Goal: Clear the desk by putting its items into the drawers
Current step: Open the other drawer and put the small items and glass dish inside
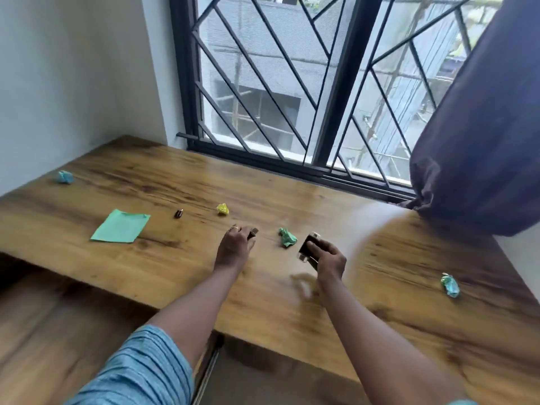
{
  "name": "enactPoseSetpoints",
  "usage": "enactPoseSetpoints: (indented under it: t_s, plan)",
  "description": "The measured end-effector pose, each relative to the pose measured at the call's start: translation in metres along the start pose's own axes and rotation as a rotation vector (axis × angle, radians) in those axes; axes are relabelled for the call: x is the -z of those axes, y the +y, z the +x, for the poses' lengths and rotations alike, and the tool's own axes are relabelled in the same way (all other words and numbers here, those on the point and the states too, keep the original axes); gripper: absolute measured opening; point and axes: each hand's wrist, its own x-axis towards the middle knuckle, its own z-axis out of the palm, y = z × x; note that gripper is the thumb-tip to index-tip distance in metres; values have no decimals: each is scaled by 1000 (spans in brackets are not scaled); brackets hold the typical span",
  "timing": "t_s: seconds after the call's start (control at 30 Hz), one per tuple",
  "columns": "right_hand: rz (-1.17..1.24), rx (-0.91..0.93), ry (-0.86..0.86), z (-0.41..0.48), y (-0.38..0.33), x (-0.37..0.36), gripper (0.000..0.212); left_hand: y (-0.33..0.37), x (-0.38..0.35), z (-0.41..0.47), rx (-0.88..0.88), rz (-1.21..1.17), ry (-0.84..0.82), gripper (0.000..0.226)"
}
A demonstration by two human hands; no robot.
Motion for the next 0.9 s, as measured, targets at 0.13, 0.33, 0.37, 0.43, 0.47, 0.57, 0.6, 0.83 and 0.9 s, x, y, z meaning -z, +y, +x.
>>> enactPoseSetpoints:
  t_s: [0.13, 0.33, 0.37, 0.43, 0.47, 0.57, 0.6, 0.83, 0.9]
  plan:
    - [7, 7, -62, -51, 15, 11, 23, -5, 30, -60, 9, 26, 10, 32]
    - [11, -49, -135, -123, 55, 3, 24, -33, 89, -145, 99, 55, -9, 34]
    - [8, -62, -150, -135, 62, -2, 23, -41, 98, -157, 124, 53, -9, 34]
    - [-11, -86, -184, -157, 76, -15, 23, -59, 116, -178, 178, 54, -6, 33]
    - [-23, -92, -205, -169, 83, -23, 24, -69, 126, -189, 211, 61, -3, 33]
    - [-72, -92, -276, -199, 103, -51, 25, -105, 153, -215, 327, 59, 3, 36]
    - [-95, -100, -312, -212, 109, -62, 27, -120, 162, -224, 374, 59, 7, 36]
    - [-321, -189, -531, -288, 181, -126, 28, -221, 197, -278, 632, 94, -127, 31]
    - [-391, -225, -529, -308, 208, -140, 28, -248, 199, -294, 673, 93, -206, 28]
